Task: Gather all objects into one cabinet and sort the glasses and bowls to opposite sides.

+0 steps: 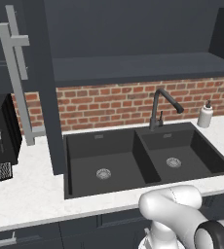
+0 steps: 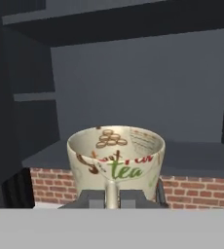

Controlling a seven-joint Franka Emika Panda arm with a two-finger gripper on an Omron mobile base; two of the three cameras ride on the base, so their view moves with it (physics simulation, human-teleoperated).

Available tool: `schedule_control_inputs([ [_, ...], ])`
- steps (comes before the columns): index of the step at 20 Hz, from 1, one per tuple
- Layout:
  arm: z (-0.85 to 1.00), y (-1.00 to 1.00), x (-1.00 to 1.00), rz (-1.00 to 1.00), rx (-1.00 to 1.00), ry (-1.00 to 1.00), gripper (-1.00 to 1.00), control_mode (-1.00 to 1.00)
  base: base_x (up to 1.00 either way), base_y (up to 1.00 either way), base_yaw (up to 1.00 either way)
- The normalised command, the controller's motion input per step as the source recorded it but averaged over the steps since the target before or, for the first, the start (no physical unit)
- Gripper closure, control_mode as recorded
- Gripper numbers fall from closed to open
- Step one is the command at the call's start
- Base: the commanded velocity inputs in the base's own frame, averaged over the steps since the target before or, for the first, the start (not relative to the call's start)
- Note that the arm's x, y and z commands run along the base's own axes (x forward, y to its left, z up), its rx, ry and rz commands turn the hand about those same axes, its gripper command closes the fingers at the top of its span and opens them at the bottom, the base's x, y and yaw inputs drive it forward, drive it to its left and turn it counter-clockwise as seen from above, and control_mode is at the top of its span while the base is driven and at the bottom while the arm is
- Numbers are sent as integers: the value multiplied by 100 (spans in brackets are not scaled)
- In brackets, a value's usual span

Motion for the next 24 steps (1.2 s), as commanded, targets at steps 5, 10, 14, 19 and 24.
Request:
schedule_control_inputs([
  [5,2,0,-24,0,-9,0,100,-100,0,0,0],
  [10,0,0,0,0,0,0,100,-100,0,0,0],
  [14,0,0,0,0,0,0,100,-100,0,0,0],
  [19,-1,-5,0,0,0,0,100,-100,0,0,0],
  [24,-11,-22,0,0,0,0,100,-100,0,0,0],
])
